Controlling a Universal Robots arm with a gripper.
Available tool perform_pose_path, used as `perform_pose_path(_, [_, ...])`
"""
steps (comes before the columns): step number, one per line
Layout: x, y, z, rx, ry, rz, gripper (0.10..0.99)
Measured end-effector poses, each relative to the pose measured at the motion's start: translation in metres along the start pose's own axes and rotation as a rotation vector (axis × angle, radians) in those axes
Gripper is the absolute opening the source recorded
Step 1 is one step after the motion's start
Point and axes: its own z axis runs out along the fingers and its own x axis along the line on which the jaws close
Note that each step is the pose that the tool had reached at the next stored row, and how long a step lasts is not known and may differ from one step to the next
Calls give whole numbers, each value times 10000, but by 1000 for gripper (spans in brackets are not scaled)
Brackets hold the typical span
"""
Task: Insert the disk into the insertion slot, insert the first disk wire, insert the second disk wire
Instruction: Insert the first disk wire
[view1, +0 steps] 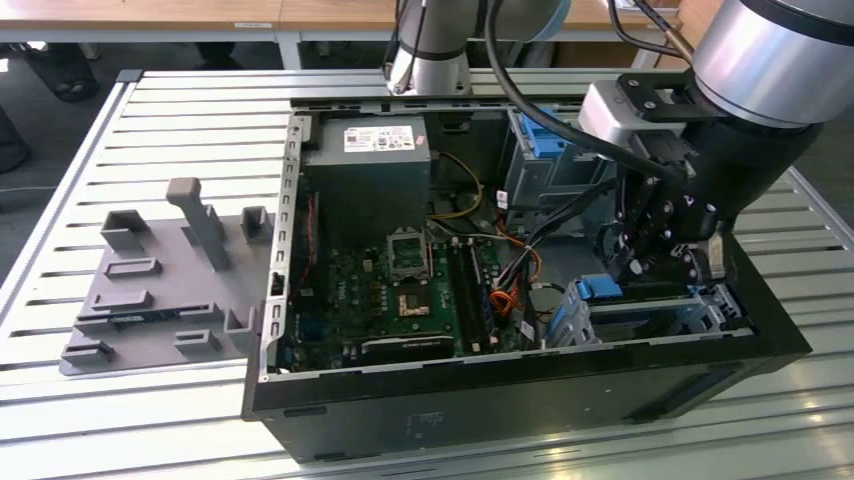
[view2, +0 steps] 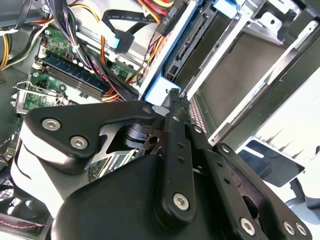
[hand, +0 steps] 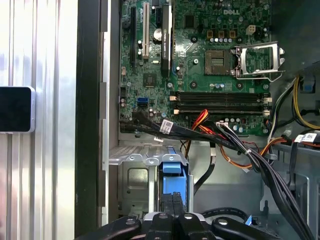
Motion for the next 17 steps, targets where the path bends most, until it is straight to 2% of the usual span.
perform_pose_path(6, [0,-57,0,0,0,5,106])
perform_pose_path(10, [1,-60,-11,0,1,7,106])
perform_pose_path(17, [-2,-61,-126,6,1,5,106])
